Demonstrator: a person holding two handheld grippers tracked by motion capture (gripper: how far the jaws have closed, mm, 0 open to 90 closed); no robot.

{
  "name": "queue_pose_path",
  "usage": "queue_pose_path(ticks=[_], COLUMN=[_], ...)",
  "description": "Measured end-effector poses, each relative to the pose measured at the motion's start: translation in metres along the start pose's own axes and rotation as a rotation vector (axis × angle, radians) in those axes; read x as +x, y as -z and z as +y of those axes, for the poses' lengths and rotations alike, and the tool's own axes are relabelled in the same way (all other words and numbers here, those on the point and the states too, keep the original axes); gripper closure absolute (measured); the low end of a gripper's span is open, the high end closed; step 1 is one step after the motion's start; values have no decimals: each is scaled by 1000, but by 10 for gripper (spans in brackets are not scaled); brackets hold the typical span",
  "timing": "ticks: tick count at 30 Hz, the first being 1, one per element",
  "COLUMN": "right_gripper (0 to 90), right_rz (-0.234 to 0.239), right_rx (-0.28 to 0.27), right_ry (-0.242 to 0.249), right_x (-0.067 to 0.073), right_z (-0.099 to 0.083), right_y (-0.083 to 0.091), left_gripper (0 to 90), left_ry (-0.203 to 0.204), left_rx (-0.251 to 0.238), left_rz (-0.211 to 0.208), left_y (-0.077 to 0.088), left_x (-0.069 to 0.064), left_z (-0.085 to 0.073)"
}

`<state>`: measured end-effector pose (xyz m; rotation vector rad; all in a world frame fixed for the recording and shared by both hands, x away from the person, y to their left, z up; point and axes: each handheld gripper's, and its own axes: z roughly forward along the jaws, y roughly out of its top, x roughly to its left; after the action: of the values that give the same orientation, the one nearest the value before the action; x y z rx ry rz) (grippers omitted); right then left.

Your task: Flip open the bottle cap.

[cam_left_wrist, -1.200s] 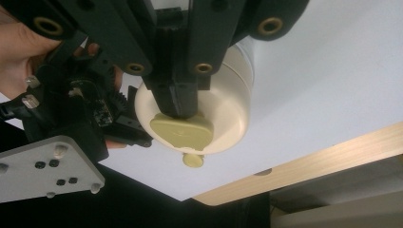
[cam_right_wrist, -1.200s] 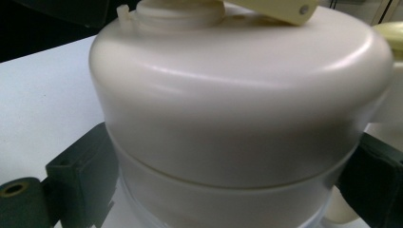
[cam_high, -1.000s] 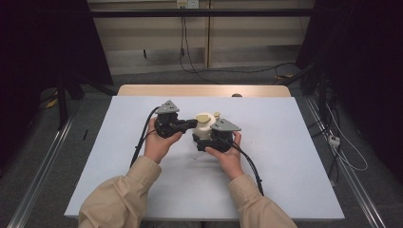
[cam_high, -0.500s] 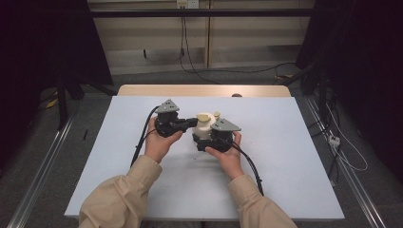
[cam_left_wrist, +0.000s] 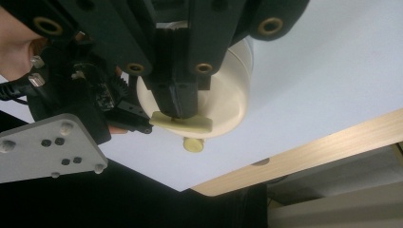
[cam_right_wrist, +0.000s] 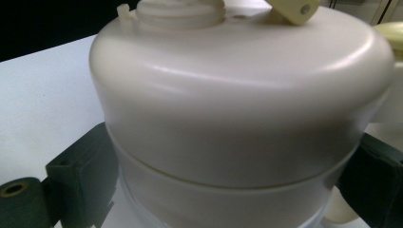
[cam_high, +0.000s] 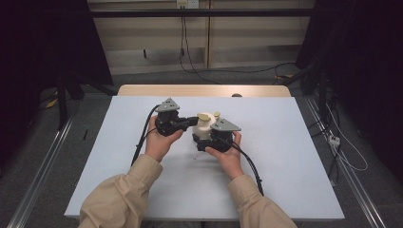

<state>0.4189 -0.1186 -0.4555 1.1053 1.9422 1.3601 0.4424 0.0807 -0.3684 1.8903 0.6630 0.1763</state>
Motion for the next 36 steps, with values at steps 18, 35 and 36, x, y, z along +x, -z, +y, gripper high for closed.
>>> queue_pose_path(ticks=[18,35,36], right_gripper=[46,46,46], right_rz=[0,0,1], right_rx=[0,0,0], right_ry=[0,0,0], right_x=[0,0,0], right_z=[0,0,0], right_y=[0,0,0], left_gripper=[900,900,900], left_ry=[-9,-18,-20], left_rx=[-3,-5,-7], left_rz=[6,11,12], left_y=[-1,-2,-2], left_x=[-1,-2,-2], left_z=[4,7,7])
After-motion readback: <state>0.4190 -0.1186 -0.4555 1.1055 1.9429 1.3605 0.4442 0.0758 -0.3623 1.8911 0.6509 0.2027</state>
